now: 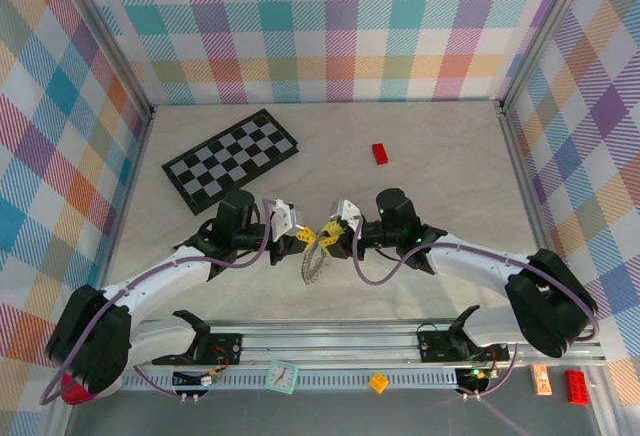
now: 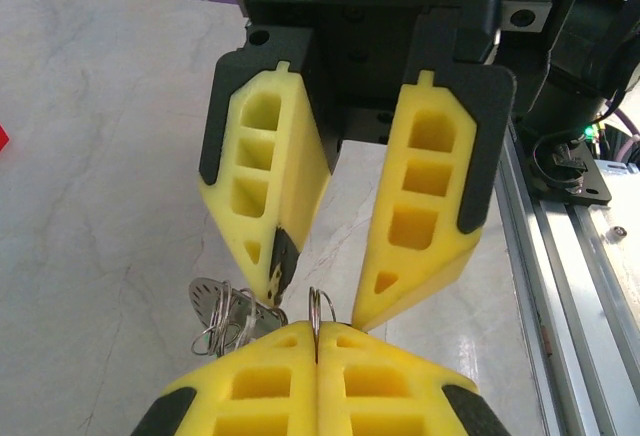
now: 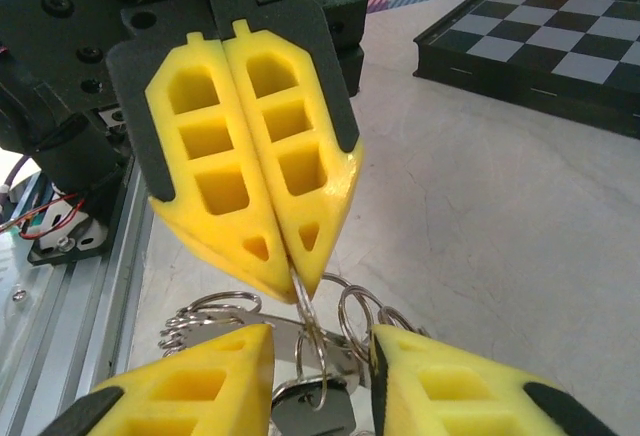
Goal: Put the keys on the keyring
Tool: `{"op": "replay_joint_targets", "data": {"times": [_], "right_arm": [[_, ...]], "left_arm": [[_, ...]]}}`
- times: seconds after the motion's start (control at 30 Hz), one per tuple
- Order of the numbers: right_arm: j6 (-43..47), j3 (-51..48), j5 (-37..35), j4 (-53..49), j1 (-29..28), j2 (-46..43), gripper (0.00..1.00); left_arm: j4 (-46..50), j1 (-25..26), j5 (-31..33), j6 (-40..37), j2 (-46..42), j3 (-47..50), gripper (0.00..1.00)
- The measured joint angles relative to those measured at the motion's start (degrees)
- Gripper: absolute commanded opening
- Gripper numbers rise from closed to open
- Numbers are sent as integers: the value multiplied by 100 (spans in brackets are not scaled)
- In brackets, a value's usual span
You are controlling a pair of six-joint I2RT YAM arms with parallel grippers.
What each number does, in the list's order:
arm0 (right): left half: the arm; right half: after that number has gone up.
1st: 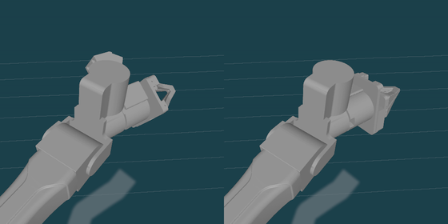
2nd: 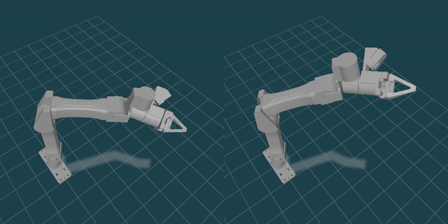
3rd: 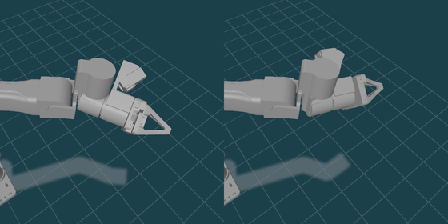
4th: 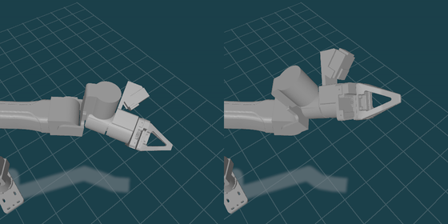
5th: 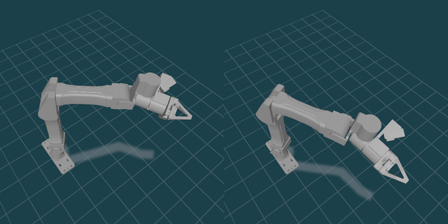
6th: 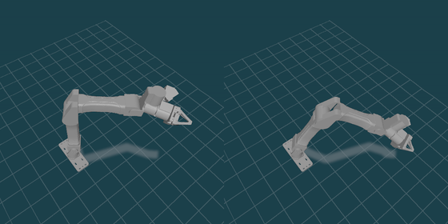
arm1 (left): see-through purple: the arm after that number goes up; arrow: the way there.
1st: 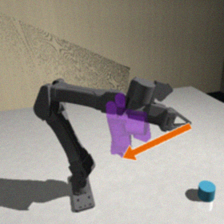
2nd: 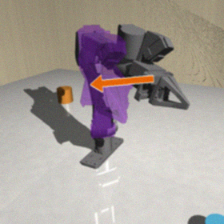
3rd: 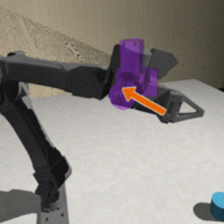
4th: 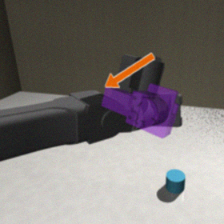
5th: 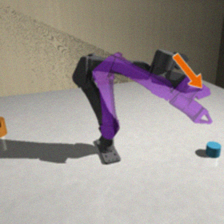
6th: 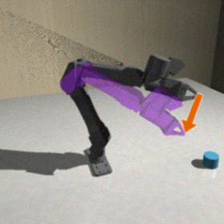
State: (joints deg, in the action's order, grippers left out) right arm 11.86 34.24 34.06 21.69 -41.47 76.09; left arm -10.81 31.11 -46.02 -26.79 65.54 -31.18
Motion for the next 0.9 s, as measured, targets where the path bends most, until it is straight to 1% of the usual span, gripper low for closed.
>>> {"op": "replay_joint_targets", "data": {"times": [0.07,0.27,0.3,0.37,0.4,0.43,0.47,0.53,0.7,0.9], "right_arm": [[24,28,-11,59,-13,63,23],[105,76,26,146,-39,136,1],[127,76,42,142,-39,138,0],[138,76,52,129,-39,138,0],[160,83,50,111,-39,138,0],[199,92,50,74,-39,133,0],[243,118,48,15,-42,120,0],[352,177,13,-184,-57,70,0],[831,439,-136,-957,-107,-138,0],[1445,907,-407,-1853,-284,-181,0]], "left_arm": [[0,0,-2,0,0,0,0],[-28,-2,52,2,0,0,0],[-28,-4,70,4,0,0,0],[-31,-7,92,20,0,0,2],[-28,-7,109,22,0,0,8],[-22,-4,122,7,-4,0,16],[-9,0,146,-15,-7,-2,20],[105,0,192,-109,-55,-9,23],[852,7,315,-586,-144,-291,24],[1626,22,393,-1099,-142,-743,23]]}}
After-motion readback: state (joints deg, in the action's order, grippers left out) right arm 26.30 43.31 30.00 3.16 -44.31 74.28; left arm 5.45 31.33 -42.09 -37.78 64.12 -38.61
